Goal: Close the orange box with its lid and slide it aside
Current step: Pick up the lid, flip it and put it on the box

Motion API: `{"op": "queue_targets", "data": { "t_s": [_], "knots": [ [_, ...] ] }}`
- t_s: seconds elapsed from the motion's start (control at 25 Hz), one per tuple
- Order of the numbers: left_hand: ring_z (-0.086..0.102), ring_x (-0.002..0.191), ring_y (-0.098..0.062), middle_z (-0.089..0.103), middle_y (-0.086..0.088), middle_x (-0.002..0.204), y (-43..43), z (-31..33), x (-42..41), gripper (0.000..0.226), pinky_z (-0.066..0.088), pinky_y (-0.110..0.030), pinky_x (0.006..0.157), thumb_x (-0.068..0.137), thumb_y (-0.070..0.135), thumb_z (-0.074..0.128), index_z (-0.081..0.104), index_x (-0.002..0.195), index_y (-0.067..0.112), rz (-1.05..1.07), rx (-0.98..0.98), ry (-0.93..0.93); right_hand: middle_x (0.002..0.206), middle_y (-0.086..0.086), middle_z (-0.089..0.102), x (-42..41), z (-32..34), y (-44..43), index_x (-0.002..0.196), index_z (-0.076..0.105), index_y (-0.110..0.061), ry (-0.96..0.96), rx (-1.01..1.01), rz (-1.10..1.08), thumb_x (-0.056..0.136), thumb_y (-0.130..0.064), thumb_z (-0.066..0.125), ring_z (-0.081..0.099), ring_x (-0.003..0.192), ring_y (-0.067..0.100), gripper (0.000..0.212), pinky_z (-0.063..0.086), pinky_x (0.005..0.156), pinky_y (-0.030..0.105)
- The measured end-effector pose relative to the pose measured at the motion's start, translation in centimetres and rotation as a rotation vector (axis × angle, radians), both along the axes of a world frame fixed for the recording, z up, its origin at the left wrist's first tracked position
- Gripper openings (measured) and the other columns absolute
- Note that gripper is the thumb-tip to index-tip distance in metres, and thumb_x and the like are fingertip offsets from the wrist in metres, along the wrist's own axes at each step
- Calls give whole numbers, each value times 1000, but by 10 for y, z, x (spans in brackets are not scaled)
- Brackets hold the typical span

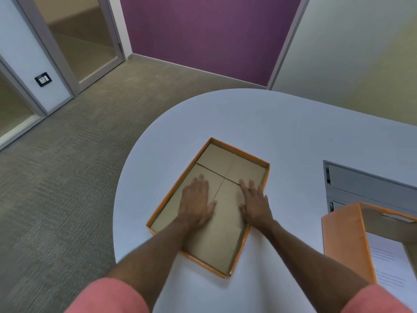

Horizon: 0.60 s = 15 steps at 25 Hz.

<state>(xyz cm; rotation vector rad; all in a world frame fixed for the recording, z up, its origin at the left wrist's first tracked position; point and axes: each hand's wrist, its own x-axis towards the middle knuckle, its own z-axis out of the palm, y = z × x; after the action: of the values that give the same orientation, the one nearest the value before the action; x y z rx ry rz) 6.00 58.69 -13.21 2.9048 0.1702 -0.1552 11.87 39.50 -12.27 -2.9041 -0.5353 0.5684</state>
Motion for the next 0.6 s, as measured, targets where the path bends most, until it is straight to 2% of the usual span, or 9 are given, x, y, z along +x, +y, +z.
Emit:
{"op": "queue_targets", "data": {
  "t_s": [0.04,0.12,0.2,0.24,0.32,0.4,0.48,0.6],
  "knots": [
    [6,151,-30,3,-13,164,13,1,8,76,14,-47,121,95,52,35,12,153,9,64,-34,18,165,14,-5,-5,-2,3,156,-5,-21,-27,84,-145,98,-19,46,-1,151,38,78,14,121,51],
    [-6,151,-29,-9,-12,164,37,1,22,83,6,-48,122,95,49,41,0,154,7,206,-137,79,162,22,-4,-12,-5,11,156,-6,-12,19,197,-440,96,-11,49,4,149,43,81,20,119,49],
    [-5,151,-30,-9,-14,164,52,-4,33,92,7,-49,122,93,47,50,-4,154,5,329,-242,141,157,27,8,-13,-5,17,154,-4,-7,101,258,-714,95,-11,51,19,142,45,81,31,112,50],
    [3,151,-32,-3,-15,164,58,-7,38,95,13,-50,121,90,47,55,-2,154,4,388,-320,167,153,28,16,-11,-5,18,153,1,-4,136,278,-795,95,-10,51,25,138,46,77,33,110,50],
    [28,143,-33,20,-15,160,65,-13,43,90,30,-48,115,88,47,59,12,152,4,472,-496,221,145,27,28,-7,-6,19,146,18,2,184,318,-860,94,-6,49,37,132,45,61,37,107,46],
    [47,125,-30,40,-15,148,69,-17,45,73,41,-42,101,91,48,53,28,145,5,485,-594,252,140,25,38,-1,-6,15,138,31,4,218,351,-883,93,-1,47,48,123,39,49,44,98,41],
    [50,118,-29,47,-14,141,69,-14,45,65,41,-40,96,93,49,45,34,141,7,525,-675,253,134,24,47,3,-5,12,132,38,5,230,376,-905,91,4,48,53,112,34,42,44,84,36],
    [48,124,-33,45,-16,144,62,2,48,70,38,-38,91,90,50,43,34,144,7,633,-772,271,118,20,53,7,6,5,120,46,2,219,395,-931,89,8,46,50,98,27,31,38,77,32]
  ]
}}
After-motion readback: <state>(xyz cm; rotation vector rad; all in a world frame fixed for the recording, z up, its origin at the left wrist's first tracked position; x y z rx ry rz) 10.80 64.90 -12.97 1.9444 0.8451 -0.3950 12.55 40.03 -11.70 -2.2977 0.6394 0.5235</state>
